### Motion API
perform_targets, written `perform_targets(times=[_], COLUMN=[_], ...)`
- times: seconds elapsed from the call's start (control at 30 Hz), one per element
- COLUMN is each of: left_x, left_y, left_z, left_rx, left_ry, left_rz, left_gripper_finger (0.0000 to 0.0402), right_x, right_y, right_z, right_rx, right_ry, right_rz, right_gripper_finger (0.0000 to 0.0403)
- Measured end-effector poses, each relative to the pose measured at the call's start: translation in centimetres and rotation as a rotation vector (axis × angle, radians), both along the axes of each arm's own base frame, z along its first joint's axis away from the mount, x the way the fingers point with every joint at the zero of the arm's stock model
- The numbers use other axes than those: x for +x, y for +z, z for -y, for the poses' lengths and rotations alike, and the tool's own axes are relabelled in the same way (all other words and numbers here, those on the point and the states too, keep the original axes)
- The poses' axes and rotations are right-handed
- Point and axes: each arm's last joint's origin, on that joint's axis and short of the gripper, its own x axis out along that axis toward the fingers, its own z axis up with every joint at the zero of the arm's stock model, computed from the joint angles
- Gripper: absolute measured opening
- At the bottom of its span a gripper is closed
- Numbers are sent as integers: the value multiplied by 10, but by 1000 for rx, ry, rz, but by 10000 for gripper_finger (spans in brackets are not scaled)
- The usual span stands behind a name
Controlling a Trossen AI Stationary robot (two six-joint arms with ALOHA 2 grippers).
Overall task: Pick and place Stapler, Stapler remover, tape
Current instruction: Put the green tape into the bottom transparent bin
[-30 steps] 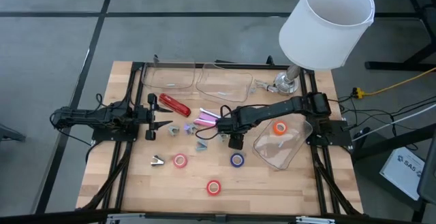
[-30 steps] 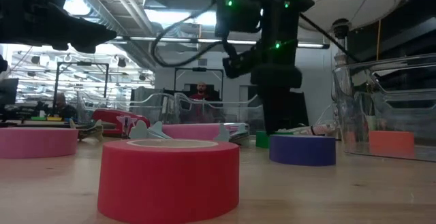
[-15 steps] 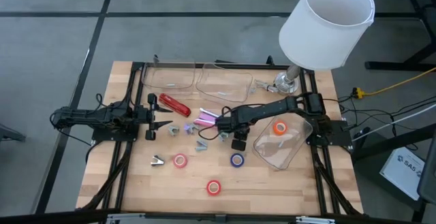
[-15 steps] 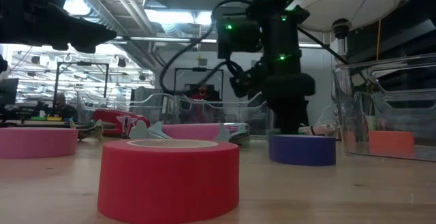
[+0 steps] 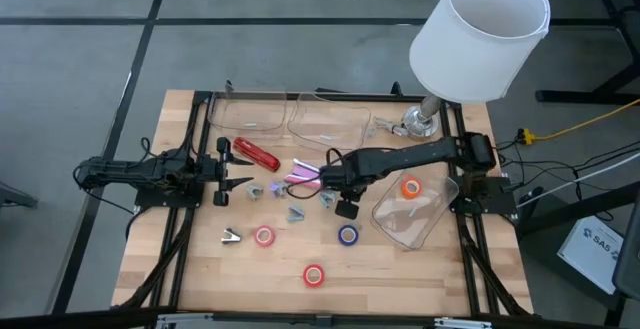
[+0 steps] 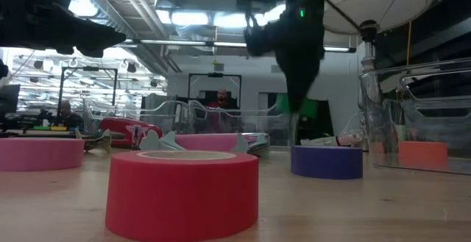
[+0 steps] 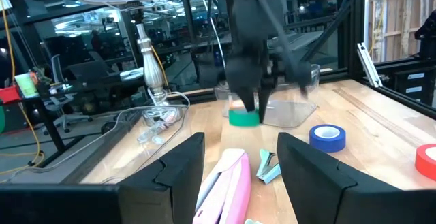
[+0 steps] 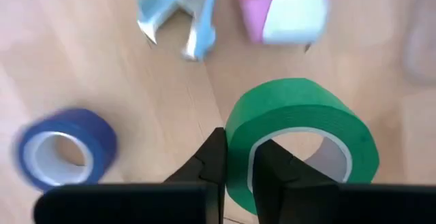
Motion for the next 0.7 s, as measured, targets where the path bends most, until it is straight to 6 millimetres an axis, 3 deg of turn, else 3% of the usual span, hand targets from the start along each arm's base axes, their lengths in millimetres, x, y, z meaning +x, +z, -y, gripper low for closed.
perform_targets(times=[0.23, 0.37, 0.7], left_x=[0, 0, 0], left_y=[0, 0, 0], left_z=[0, 0, 0], left_rx=[0, 0, 0], left_ry=[0, 0, 0], left_rz=[0, 0, -1], left_gripper_finger=[182, 182, 182], right_x=[-7, -17, -71], right_y=[52, 70, 112], right_z=[-14, -25, -62], right_rx=[-50, -42, 10], right_ry=[20, 12, -103], right_rz=[63, 83, 73], right_gripper_finger=[41, 41, 42])
